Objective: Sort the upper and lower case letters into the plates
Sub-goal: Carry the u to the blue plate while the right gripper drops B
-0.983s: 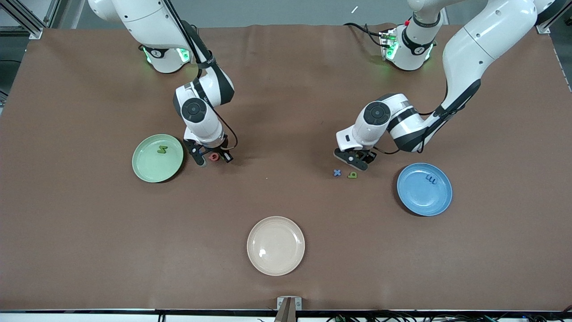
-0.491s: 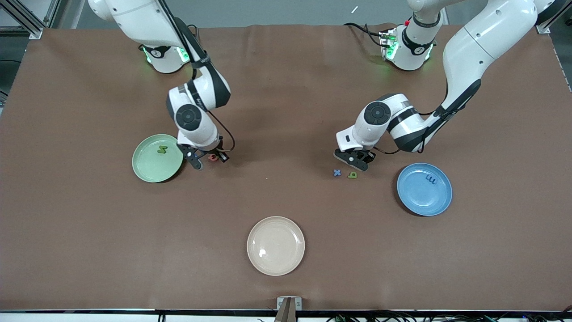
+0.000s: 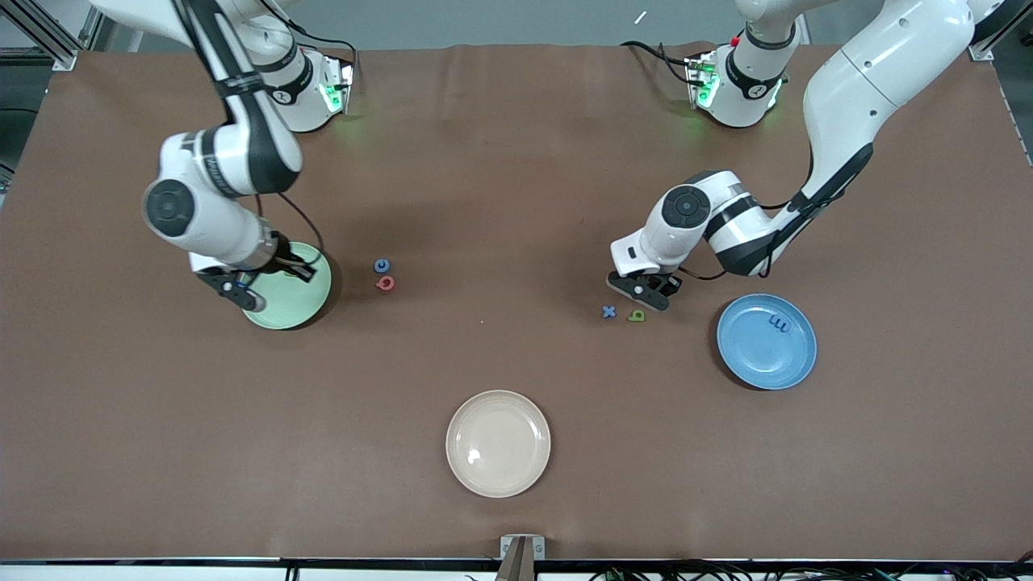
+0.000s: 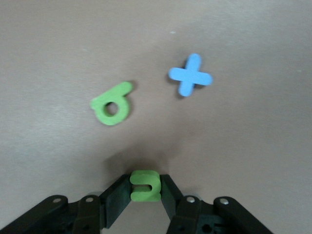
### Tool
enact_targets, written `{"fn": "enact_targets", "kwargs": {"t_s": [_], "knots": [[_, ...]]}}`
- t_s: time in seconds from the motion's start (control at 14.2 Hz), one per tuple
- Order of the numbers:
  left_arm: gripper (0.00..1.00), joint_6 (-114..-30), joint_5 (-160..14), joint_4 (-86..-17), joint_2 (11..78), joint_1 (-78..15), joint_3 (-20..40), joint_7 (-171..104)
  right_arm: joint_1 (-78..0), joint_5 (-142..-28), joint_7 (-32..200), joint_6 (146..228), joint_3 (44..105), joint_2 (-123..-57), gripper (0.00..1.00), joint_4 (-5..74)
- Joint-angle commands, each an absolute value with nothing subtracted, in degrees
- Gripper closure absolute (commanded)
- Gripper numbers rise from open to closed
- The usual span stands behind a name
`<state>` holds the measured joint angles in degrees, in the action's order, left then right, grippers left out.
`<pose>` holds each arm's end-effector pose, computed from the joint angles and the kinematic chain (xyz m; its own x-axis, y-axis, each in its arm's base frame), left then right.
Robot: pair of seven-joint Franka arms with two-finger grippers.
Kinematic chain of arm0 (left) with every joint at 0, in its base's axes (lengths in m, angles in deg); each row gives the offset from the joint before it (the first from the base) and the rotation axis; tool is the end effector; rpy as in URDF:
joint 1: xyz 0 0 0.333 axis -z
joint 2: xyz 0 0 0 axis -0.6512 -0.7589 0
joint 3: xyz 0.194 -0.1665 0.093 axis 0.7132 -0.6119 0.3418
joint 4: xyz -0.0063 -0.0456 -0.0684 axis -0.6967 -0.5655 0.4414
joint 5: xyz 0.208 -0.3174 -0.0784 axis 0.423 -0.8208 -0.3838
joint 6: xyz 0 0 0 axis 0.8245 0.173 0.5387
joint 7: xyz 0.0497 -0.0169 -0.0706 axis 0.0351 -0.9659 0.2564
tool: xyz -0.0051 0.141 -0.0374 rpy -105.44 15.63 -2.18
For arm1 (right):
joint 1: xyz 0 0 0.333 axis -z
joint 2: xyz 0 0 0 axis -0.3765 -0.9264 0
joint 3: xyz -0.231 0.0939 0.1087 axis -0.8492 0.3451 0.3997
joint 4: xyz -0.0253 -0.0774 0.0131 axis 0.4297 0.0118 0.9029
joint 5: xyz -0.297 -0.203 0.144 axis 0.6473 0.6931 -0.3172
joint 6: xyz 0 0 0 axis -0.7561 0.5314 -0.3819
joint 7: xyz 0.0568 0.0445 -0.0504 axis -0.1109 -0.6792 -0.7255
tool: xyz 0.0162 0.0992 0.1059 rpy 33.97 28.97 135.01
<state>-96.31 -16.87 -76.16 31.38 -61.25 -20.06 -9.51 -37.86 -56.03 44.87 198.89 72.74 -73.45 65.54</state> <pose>0.4494 -0.2753 0.1031 0.8618 -0.5072 -0.0085 -0.5072 -0.8618 0.0047 0.4918 0.0801 0.2166 0.8436 -0.5056 -0.1806 -0.5090 -0.8602 0.0310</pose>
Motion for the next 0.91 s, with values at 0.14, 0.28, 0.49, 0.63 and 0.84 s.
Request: {"fn": "enact_targets", "kwargs": {"t_s": [0.14,0.28,0.49,0.63,0.84], "knots": [[0.83,-95.6,-15.6,-76.7,35.7,-67.8,-22.3,-16.1,-33.6,-55.7,53.4,209.7,74.0,-71.9,1.00,75.1],[0.83,-93.9,-15.6,-76.7,35.5,-74.2,-26.2,-20.1,-33.5,-55.7,53.8,214.4,74.1,-72.3,1.00,77.3],[0.83,-90.0,-16.1,-76.4,35.6,-81.6,-31.1,-26.3,-34.2,-56.0,53.8,217.5,74.3,-74.9,1.00,77.6],[0.83,-89.2,-16.2,-76.0,35.4,-85.7,-32.2,-32.3,-34.5,-56.1,53.8,219.7,74.3,-77.1,1.00,77.5],[0.83,-89.2,-16.3,-75.8,35.1,-89.1,-32.1,-39.2,-36.5,-56.5,53.1,223.3,74.3,-81.0,0.99,77.3]]}}
